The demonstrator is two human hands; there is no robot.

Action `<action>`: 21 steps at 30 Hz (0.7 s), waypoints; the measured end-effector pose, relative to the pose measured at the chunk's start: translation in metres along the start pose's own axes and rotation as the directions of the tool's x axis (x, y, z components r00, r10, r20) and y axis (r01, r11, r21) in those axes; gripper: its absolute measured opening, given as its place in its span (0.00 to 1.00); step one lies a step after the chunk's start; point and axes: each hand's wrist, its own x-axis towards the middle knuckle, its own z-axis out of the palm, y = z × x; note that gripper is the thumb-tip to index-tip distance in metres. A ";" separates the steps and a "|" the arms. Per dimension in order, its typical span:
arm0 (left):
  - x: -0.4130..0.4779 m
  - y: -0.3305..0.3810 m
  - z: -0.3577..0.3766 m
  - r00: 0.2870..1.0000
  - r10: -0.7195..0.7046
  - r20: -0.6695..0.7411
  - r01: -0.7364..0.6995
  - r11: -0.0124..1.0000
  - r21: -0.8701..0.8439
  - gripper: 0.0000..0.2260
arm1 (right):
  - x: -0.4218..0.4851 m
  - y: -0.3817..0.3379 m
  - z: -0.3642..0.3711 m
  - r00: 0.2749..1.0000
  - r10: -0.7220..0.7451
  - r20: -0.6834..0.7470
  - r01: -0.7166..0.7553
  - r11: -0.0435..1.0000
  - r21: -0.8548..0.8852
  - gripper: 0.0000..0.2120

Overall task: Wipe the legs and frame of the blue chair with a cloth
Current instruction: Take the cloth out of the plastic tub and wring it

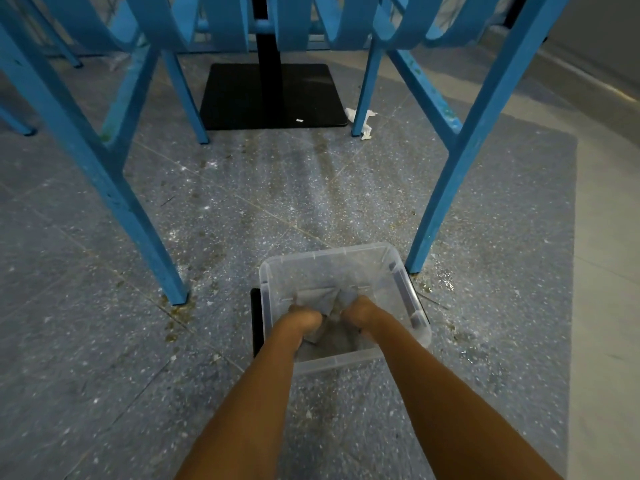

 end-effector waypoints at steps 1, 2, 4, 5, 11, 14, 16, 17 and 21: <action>0.001 -0.001 0.002 1.000 0.009 -0.005 -0.009 0.999 -0.043 0.23 | -0.001 -0.001 0.002 1.000 -0.005 0.000 0.005 1.000 0.008 0.21; 0.002 0.000 0.004 1.000 0.018 -0.008 -0.019 0.996 -0.084 0.21 | -0.002 -0.002 0.003 1.000 -0.013 -0.003 0.013 1.000 0.016 0.20; 0.004 0.000 0.007 0.999 0.041 0.003 -0.040 0.989 -0.144 0.18 | -0.007 -0.003 0.006 0.999 -0.028 -0.016 0.028 0.998 0.052 0.20; 0.003 0.001 0.008 0.999 0.053 0.012 -0.050 0.985 -0.164 0.16 | -0.009 -0.004 0.007 0.998 -0.052 -0.036 0.055 0.996 0.075 0.22; -0.016 0.004 0.000 1.000 0.024 -0.003 -0.023 0.925 -0.379 0.09 | -0.023 -0.013 -0.001 0.989 -0.139 -0.055 0.149 0.937 0.317 0.19; -0.027 0.009 -0.005 0.997 0.065 -0.047 -0.080 0.874 -0.479 0.06 | -0.031 -0.022 -0.012 0.984 -0.164 -0.076 0.180 0.926 0.331 0.16; -0.037 0.012 -0.009 0.991 0.100 -0.091 -0.132 0.849 -0.512 0.08 | -0.038 -0.030 -0.021 0.977 -0.188 -0.098 0.210 0.926 0.314 0.17; -0.043 0.014 -0.012 0.989 0.106 -0.104 -0.146 0.834 -0.532 0.10 | -0.043 -0.034 -0.026 0.973 -0.203 -0.105 0.227 0.920 0.319 0.16; -0.066 0.016 -0.027 0.977 0.152 -0.147 -0.211 0.770 -0.602 0.17 | -0.066 -0.048 -0.042 0.959 -0.270 -0.080 0.278 0.860 0.428 0.10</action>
